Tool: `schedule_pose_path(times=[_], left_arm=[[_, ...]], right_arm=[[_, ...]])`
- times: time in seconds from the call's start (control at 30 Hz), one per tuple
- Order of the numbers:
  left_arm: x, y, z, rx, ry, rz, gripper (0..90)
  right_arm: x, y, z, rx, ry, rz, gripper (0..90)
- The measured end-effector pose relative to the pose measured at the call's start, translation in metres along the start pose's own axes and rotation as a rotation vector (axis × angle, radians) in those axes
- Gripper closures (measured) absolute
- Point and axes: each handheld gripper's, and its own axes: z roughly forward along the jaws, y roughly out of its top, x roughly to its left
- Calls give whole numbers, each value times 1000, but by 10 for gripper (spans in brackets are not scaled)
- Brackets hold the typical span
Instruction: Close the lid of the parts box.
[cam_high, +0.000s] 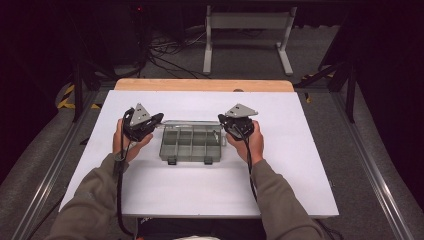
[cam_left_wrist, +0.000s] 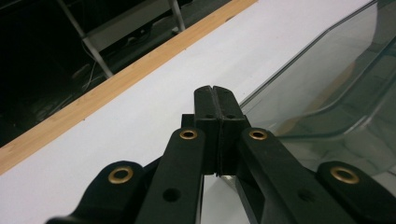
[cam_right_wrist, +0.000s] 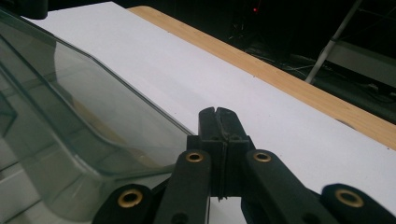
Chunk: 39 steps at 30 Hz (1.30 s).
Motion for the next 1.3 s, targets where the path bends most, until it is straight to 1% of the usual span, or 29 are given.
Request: schedule_pose_path(times=[0.07,0.27,0.33,0.4,0.63,0.8,0.83,0.87,0.9,0.93,1.07,1.3], left_arm=[[-1,0,-1,-2,-5,-4,899],[-2,1,-2,-9,-10,5,898],[-2,1,-2,-10,-10,1,899],[-4,1,-2,-6,-12,7,898],[-5,-1,-3,0,-18,3,899],[-7,0,-2,3,-22,22,898],[-8,0,-2,4,-26,18,898],[-9,0,-1,9,-29,31,898],[-11,1,-1,10,-25,37,898],[-13,1,0,12,-34,43,898],[-16,2,1,20,-43,67,898],[-22,-2,0,28,-66,72,898]], right_arm=[[0,-1,0,0,1,4,900],[2,-2,-1,-4,-2,6,900],[2,-2,-1,-4,-1,4,900],[2,-3,-1,-4,0,6,900],[5,-3,-1,1,7,-8,900],[6,-4,-1,3,12,-12,900],[8,-4,-1,2,15,-13,900],[8,-4,-1,4,17,-17,900],[9,-4,-1,4,19,-22,900],[10,-4,-1,5,15,-29,900],[12,-4,-3,8,26,-39,900],[15,-10,-7,17,46,-49,900]])
